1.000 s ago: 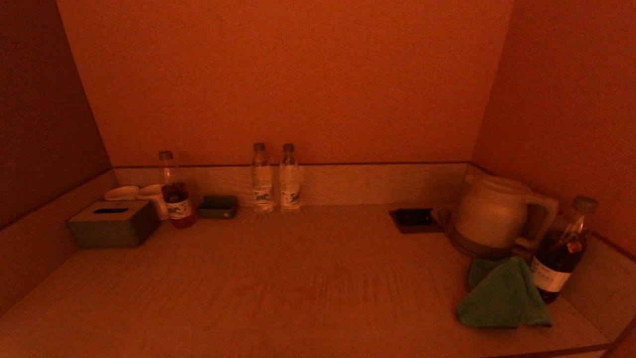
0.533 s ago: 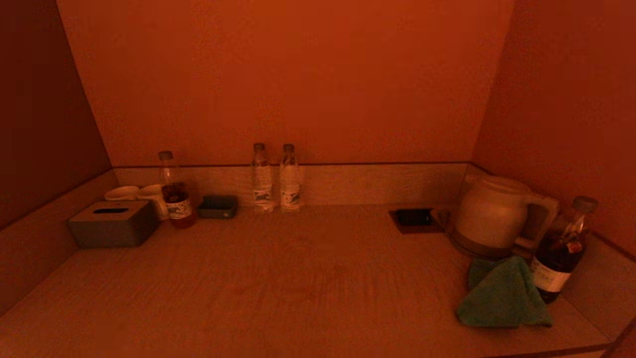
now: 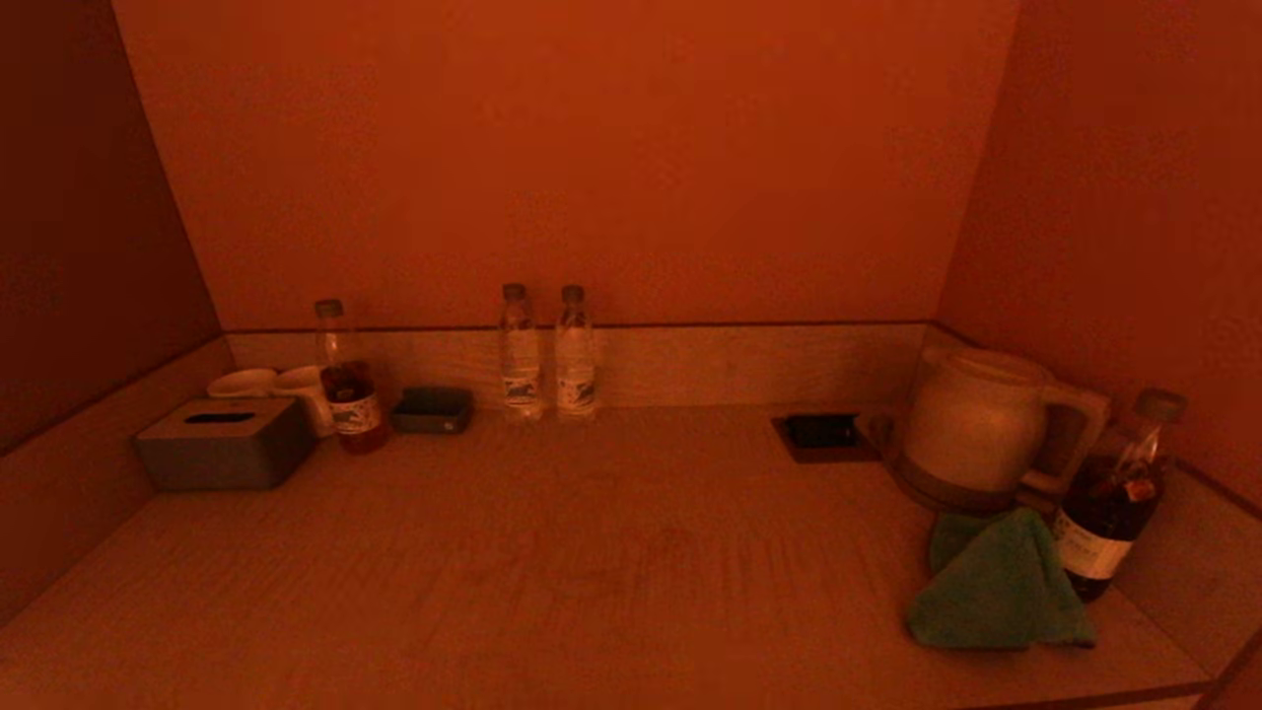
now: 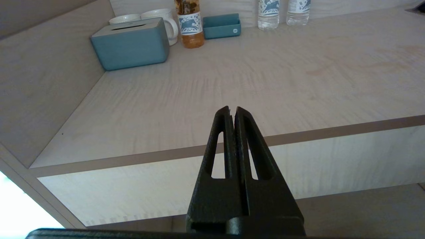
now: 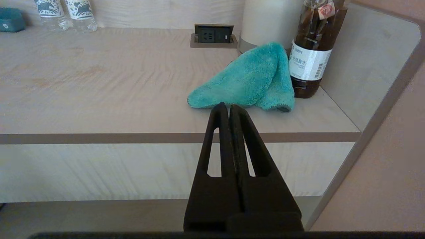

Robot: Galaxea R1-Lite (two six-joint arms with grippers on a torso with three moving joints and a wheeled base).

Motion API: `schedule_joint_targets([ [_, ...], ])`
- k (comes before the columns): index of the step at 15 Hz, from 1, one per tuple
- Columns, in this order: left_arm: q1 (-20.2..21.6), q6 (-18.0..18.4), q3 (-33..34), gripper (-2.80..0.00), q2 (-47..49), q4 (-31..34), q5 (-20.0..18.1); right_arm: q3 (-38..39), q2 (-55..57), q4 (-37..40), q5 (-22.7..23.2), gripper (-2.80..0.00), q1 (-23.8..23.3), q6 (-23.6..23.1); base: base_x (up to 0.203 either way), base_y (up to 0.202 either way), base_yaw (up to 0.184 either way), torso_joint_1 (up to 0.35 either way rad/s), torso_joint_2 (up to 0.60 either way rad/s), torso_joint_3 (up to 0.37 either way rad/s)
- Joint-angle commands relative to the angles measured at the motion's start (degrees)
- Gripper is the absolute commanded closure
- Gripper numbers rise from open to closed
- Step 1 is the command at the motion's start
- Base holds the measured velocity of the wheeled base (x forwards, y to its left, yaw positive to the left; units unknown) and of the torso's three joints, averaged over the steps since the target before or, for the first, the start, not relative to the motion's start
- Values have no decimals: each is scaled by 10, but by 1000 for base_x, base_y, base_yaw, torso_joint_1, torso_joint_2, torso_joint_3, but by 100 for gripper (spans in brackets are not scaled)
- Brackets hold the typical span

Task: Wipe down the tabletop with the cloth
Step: Pick up the tablecloth

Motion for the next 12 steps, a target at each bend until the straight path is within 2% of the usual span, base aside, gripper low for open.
schedule_joint_targets([
  [1,0,0,0,0,0,0,0,-10,1,0,-2,0,0,-1,0,0,0,0,0,0],
  [3,0,0,0,0,0,0,0,-36,1,9,-2,0,0,-1,0,0,0,0,0,0],
  [7,0,0,0,0,0,0,0,-185,7,100,1,0,0,-3,0,0,0,0,0,0],
  [10,0,0,0,0,0,0,0,-234,30,130,5,0,0,-4,0,0,0,0,0,0],
  [12,1,0,0,0,0,0,0,-338,83,131,5,0,0,-5,0,0,0,0,0,0],
])
